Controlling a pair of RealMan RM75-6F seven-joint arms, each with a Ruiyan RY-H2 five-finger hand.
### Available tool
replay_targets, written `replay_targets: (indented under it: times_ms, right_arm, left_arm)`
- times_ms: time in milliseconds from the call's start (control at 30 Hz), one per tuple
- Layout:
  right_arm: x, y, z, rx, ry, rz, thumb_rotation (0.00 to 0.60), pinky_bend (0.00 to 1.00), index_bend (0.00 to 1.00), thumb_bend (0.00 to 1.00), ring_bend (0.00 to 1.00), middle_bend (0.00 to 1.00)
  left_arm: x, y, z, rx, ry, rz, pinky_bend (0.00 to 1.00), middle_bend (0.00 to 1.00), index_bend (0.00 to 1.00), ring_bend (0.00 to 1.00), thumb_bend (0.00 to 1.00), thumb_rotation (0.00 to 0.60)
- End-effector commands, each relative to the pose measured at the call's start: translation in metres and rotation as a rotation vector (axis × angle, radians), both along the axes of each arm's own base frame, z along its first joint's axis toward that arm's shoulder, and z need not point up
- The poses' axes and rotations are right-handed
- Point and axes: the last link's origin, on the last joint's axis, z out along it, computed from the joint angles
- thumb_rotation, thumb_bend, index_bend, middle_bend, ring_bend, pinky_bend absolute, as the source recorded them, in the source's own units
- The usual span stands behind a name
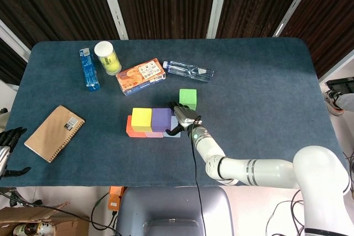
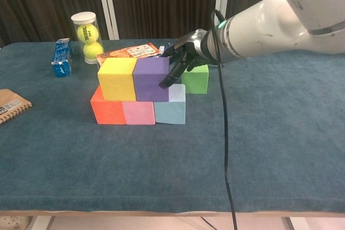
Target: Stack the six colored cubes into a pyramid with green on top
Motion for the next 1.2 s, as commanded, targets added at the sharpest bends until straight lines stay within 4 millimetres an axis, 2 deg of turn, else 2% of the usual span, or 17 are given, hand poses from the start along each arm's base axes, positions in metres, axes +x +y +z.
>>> replay_targets:
  times_ms: [33,167,267,400,500,600,733,833,1200]
  right_arm:
    - [-0.003,0.001,0.008,-0.003,0.001,0.003,0.6,0.0,0.0,0.25,0.0,0.0]
    - [-0.007,0.002,0.026,-0.014,-0.016,0.003,0.6,0.0,0.0,0.25,0.0,0.0]
    - [-0.013,0.0,0.047,-0.042,-0.036,-0.005,0.6,0.0,0.0,0.25,0.0,0.0]
    - [-0.03,-0.017,0.081,-0.138,-0.067,-0.055,0.6,0.0,0.0,0.24,0.0,0.0]
    - [-0.048,-0.028,0.094,-0.2,-0.034,-0.081,0.6,0.0,0.0,0.24,0.0,0.0]
    - [-0.062,-0.039,0.097,-0.233,0.006,-0.091,0.6,0.0,0.0,0.24,0.0,0.0]
    - [-0.078,-0.05,0.087,-0.249,0.09,-0.072,0.6,0.0,0.0,0.24,0.0,0.0]
    - [-0.085,-0.057,0.07,-0.228,0.121,-0.07,0.6,0.0,0.0,0.23,0.0,0.0]
    - [-0.092,-0.075,0.013,-0.185,0.212,-0.045,0.6,0.0,0.0,0.21,0.0,0.0]
  left_arm:
    - [0.001,0.0,0.0,0.002,0.001,-0.001,0.05,0.04,0.09,0.0,0.13,0.6]
    - [0.003,-0.001,0.002,0.011,-0.001,-0.008,0.05,0.04,0.09,0.0,0.13,0.6]
    - [0.004,-0.001,0.003,0.015,0.0,-0.008,0.05,0.04,0.09,0.0,0.13,0.6]
    - [0.004,0.0,0.003,0.014,0.005,-0.002,0.05,0.04,0.09,0.0,0.13,0.6]
    - [0.005,0.001,0.003,0.014,0.014,0.004,0.05,0.04,0.09,0.0,0.13,0.6]
    - [0.006,0.002,0.004,0.021,0.02,0.012,0.05,0.04,0.09,0.0,0.13,0.6]
    - [0.005,0.005,0.006,0.03,0.018,0.03,0.05,0.04,0.09,0.0,0.13,0.6]
    - [0.002,0.007,0.006,0.029,0.019,0.048,0.05,0.04,0.09,0.0,0.13,0.6]
    - [-0.009,0.013,0.008,0.03,0.005,0.087,0.05,0.04,0.09,0.0,0.13,0.6]
